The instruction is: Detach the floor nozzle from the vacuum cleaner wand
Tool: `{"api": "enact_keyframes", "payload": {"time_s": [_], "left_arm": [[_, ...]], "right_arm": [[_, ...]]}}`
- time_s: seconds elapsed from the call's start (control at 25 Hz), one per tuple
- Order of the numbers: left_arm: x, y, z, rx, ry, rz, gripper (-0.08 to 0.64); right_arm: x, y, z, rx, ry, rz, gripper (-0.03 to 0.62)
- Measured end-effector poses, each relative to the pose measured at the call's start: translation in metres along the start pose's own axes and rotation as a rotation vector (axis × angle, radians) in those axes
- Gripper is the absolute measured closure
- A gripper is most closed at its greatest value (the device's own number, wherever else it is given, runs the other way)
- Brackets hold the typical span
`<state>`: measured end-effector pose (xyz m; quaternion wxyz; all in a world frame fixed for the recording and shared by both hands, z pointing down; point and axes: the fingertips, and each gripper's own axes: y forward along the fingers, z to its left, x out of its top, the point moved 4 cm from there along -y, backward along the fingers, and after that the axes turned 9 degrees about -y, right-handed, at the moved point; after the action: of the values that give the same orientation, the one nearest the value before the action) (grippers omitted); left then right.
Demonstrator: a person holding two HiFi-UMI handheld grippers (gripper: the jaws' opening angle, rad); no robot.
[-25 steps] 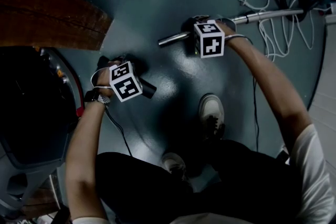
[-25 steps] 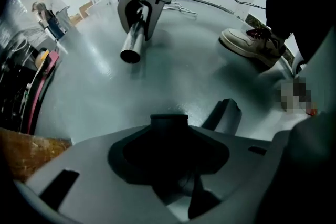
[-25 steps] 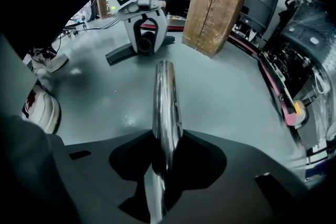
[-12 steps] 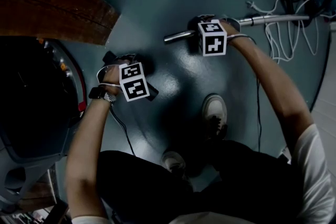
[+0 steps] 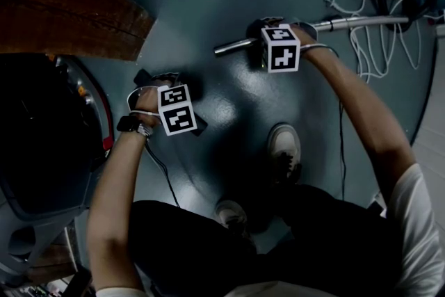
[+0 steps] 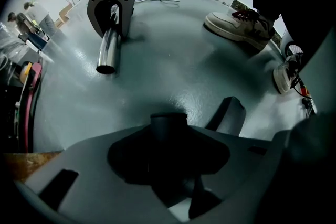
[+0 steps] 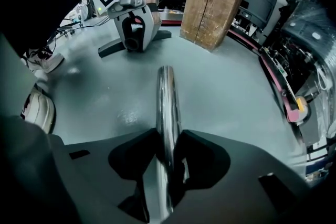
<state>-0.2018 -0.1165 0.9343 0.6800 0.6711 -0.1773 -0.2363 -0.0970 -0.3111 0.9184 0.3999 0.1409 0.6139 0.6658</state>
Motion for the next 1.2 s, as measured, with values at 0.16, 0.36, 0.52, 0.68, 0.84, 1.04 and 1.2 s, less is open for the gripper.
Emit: {"api": "enact_keyframes", "payload": {"time_s": [0.16, 0.36, 0.52, 0.68, 0.84, 1.04, 1.2], "left_arm": [[-0.001, -0.001, 0.002, 0.01, -0.007, -0.013, 0.374], [0.001, -0.002, 0.002, -0.034, -0.078, -0.053, 0.333], [0.01, -0.01, 0.006, -0.114, -0.228, -0.157, 0.313], [0.019, -0.02, 0.017, -0.12, -0.294, -0.245, 0.304], [0.025, -0.033, 0.021, -0.155, -0.347, -0.354, 0.302], [0.032, -0.044, 0.03, -0.188, -0.446, -0.504, 0.305], [0.034, -0.052, 0.046, -0.146, -0.503, -0.583, 0.351]], "right_arm": [[-0.002, -0.001, -0.003, -0.01, 0.027, -0.014, 0.416], [-0.003, -0.002, -0.003, -0.016, 0.025, -0.017, 0.414], [-0.006, -0.004, 0.001, 0.006, 0.022, -0.008, 0.389], [-0.014, -0.009, 0.006, 0.023, 0.032, -0.012, 0.36], [-0.032, -0.014, 0.014, 0.013, 0.158, -0.054, 0.354], [-0.041, -0.036, 0.006, -0.067, 0.293, -0.136, 0.354], [-0.048, -0.054, -0.001, -0.159, 0.398, -0.21, 0.354]]}}
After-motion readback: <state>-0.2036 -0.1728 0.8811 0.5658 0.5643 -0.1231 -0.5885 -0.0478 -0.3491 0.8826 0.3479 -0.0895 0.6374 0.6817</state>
